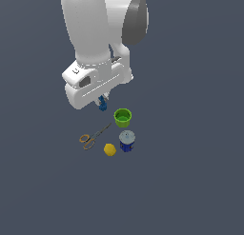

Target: Pick up a designated object from a clutter of objects.

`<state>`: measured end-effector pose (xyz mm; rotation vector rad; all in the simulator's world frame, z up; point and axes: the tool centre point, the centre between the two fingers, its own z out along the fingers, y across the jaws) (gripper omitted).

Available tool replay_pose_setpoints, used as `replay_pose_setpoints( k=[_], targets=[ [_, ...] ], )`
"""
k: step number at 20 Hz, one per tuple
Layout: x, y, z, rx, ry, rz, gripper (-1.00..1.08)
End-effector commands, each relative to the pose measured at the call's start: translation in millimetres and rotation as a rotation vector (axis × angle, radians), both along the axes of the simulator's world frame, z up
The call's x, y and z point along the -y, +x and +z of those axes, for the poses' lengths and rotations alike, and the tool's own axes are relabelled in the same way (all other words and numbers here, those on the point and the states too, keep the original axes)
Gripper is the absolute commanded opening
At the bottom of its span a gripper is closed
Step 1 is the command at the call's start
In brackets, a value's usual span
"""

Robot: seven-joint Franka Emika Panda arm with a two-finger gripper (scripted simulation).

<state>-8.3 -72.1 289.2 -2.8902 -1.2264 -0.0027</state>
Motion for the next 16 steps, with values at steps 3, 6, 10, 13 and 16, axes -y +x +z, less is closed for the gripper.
replay_pose_setpoints(
  k=[3, 6, 10, 13, 16],
  targets=[
    [22, -10, 48, 0.000, 0.001, 0.000, -1.00],
    [37, -15, 80, 0.000, 0.001, 0.000, -1.00],
    [54, -21, 116, -0.001, -0.001, 0.000, -1.00],
    [65, -24, 138, -0.001, -0.001, 0.000, -1.00],
    [73, -26, 155, -0.001, -0.001, 0.000, -1.00]
  ],
)
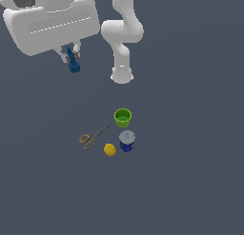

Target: Pick up a designated object from a clutter of objects.

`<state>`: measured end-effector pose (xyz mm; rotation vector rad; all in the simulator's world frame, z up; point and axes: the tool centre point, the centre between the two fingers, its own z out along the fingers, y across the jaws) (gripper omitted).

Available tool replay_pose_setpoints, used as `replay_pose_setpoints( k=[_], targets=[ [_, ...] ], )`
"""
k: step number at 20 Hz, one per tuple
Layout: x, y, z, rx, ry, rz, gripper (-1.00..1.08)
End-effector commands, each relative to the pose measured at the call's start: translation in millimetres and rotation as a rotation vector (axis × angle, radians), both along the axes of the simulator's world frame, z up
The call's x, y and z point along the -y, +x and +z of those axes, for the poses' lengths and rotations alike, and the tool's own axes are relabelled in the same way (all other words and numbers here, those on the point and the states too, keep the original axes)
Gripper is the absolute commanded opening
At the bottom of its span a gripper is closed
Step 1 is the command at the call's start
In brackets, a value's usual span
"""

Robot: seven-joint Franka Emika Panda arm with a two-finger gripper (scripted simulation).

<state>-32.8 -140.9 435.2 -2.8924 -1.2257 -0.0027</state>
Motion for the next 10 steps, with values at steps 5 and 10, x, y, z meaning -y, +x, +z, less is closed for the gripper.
replay_pose_setpoints(
  k=[5, 10],
  targets=[
    [12, -3, 26, -0.001, -0.001, 0.001, -1.00],
    [15, -3, 31, -0.001, -0.001, 0.001, -1.00]
  ],
)
